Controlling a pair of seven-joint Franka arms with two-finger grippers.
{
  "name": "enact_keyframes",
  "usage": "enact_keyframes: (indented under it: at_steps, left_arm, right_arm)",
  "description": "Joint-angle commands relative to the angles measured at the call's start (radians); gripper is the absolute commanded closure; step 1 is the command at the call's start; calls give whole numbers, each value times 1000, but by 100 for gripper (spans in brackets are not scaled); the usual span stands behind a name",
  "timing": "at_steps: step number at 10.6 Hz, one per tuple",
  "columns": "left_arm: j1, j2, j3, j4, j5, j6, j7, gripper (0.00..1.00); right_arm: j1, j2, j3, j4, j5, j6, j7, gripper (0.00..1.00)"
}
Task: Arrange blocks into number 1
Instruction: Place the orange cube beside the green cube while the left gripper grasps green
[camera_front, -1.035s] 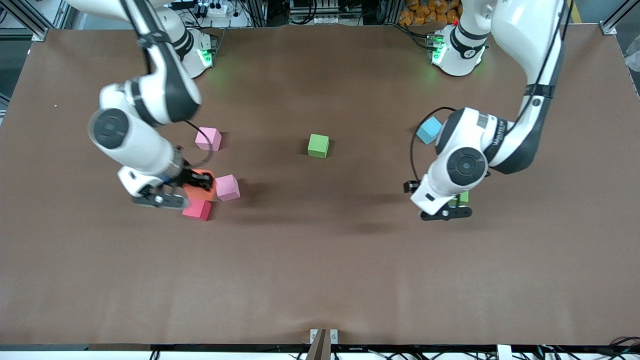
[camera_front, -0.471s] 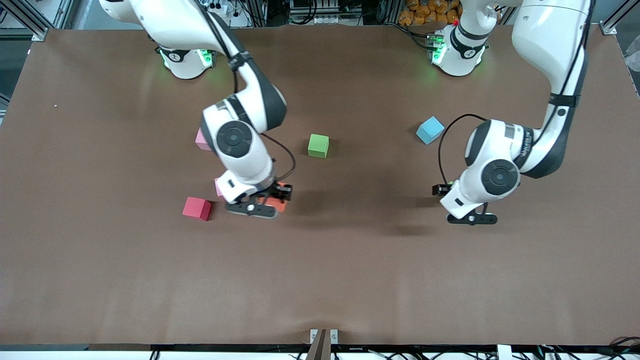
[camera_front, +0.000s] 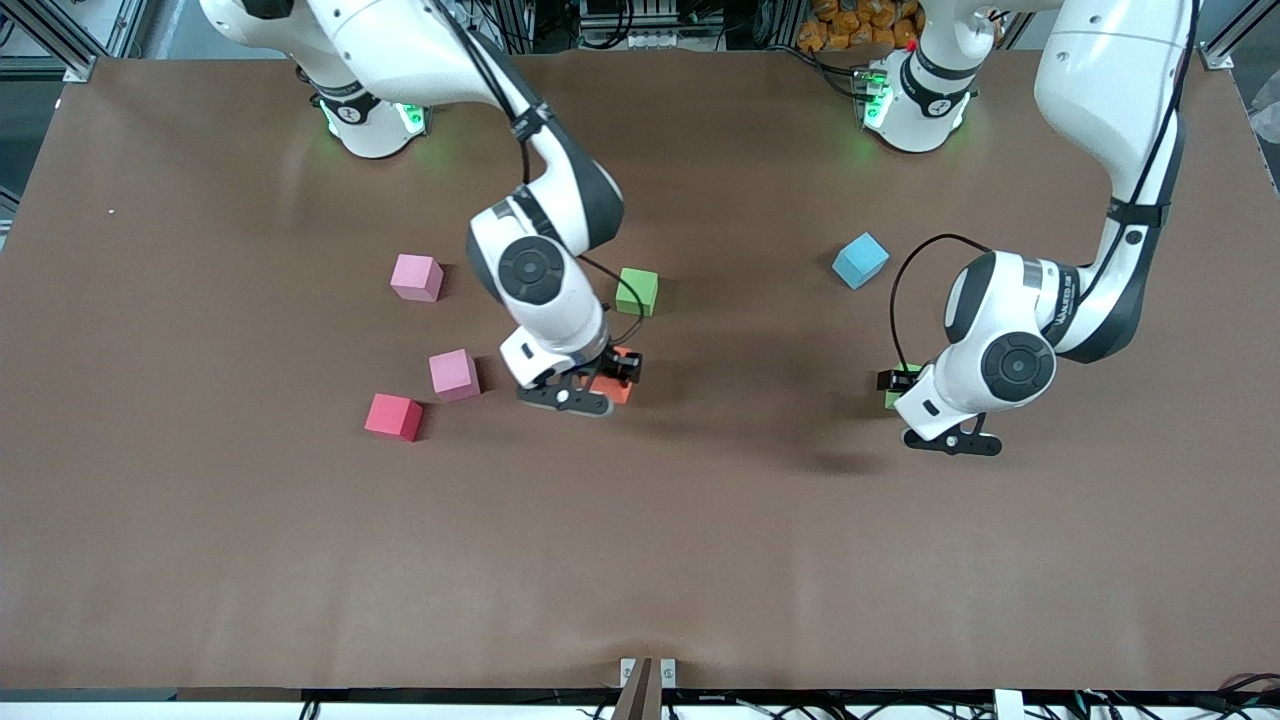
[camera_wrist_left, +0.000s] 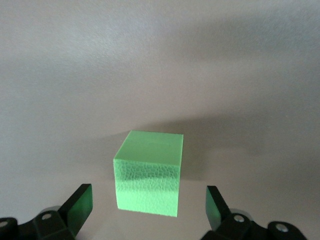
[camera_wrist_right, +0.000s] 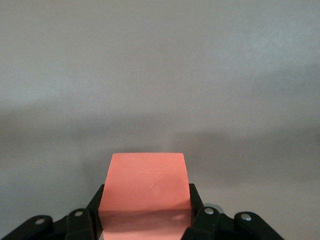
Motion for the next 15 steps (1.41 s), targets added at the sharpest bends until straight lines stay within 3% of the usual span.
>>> enact_keyframes:
  at_steps: [1, 8, 9, 10, 11, 12, 15]
  left_arm:
    - [17, 18, -13, -3, 28, 22, 38, 0]
    - [40, 84, -15, 3, 29, 49, 63, 0]
    - [35, 85, -15, 3, 26, 49, 63, 0]
    - [32, 85, -16, -1, 23, 49, 62, 29]
    - [31, 84, -16, -3, 21, 49, 62, 78]
    - [34, 84, -16, -5, 21, 47, 63, 100]
    - [26, 72, -16, 1, 21, 42, 48, 100]
  right_arm:
    - [26, 29, -6, -9, 17, -8, -2, 36]
    - [50, 41, 44, -72, 25, -8, 10, 37]
    - [50, 38, 44, -77, 60, -8, 9, 37]
    - [56, 40, 44, -80, 77, -12, 10, 37]
    - [61, 38, 44, -86, 77, -21, 12, 37]
    - [64, 38, 51, -86, 79, -27, 15, 37]
    - [75, 40, 57, -98, 79, -25, 21, 36]
